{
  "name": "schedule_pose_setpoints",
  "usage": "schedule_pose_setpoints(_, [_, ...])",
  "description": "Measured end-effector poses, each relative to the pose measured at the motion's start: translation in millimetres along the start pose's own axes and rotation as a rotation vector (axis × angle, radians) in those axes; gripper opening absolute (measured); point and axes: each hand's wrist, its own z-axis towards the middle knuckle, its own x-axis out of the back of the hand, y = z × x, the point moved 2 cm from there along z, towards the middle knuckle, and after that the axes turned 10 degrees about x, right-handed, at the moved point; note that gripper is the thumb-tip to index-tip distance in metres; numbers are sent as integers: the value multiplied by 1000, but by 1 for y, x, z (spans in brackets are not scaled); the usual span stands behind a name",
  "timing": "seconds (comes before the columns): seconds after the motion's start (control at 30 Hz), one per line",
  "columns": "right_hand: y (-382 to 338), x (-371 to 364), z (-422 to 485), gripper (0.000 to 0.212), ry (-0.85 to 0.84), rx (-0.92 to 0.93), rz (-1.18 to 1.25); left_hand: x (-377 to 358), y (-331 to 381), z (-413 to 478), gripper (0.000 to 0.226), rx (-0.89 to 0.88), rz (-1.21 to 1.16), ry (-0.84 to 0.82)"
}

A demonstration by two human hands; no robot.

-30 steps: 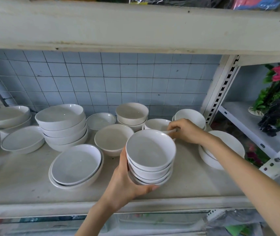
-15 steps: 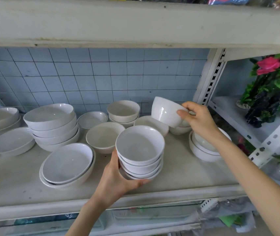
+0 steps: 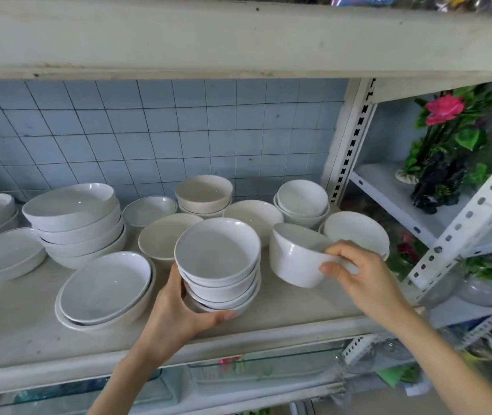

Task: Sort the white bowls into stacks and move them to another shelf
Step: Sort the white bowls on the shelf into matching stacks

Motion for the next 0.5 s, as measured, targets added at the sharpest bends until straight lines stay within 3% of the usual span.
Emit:
schedule_pose_setpoints(0.17, [7, -17, -16, 46, -13, 72, -73, -1, 0, -1, 98, -6, -9, -10])
schedule_pose_setpoints(0.5, [29, -36, -25, 12, -72, 160, -196, -1, -3, 0, 100, -21, -11, -39])
